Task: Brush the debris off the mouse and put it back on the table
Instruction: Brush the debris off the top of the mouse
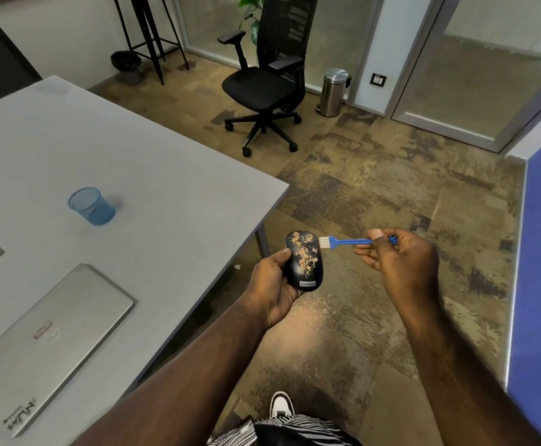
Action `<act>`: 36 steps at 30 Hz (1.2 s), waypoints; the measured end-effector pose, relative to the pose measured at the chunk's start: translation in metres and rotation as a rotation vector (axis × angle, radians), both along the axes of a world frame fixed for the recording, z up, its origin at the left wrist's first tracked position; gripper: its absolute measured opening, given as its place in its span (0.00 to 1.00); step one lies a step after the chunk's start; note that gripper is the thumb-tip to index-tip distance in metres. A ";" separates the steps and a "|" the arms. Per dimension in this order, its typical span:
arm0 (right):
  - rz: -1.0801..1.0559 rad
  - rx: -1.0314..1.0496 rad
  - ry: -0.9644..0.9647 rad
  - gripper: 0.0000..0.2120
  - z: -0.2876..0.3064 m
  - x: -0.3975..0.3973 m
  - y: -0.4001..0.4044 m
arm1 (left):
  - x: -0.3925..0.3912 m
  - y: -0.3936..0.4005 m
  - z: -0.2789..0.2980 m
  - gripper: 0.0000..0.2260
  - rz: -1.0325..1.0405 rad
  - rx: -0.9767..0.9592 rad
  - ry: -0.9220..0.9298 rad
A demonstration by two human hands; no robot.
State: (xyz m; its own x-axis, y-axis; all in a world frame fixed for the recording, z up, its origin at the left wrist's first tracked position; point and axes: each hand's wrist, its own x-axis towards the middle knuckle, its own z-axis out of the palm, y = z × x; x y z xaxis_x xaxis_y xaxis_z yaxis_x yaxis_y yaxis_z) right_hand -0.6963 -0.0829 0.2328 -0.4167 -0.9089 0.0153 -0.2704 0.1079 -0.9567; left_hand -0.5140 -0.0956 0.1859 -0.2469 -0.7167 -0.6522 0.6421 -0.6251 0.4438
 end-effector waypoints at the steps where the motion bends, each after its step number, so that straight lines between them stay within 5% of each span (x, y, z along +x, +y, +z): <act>1: 0.027 0.001 -0.013 0.08 0.000 0.002 0.000 | 0.000 0.000 0.000 0.20 0.000 0.000 -0.002; 6: -0.010 0.076 0.146 0.07 -0.002 0.005 -0.004 | -0.001 0.001 -0.001 0.20 -0.009 0.002 -0.018; 11: 0.033 0.003 -0.004 0.10 0.005 0.004 -0.004 | -0.002 0.001 0.001 0.19 0.000 0.000 -0.009; 15: 0.012 0.056 0.162 0.07 0.003 0.004 -0.006 | -0.003 0.002 0.004 0.18 -0.007 -0.003 -0.009; 19: 0.015 0.005 0.068 0.08 0.004 0.002 -0.007 | -0.003 0.004 0.005 0.18 -0.009 -0.007 -0.004; 30: 0.026 0.063 0.247 0.05 -0.002 -0.001 -0.011 | -0.005 0.006 0.002 0.16 -0.015 -0.023 -0.003; 36: 0.023 0.022 0.184 0.07 -0.002 -0.002 -0.017 | -0.008 0.009 0.006 0.16 -0.014 -0.016 0.002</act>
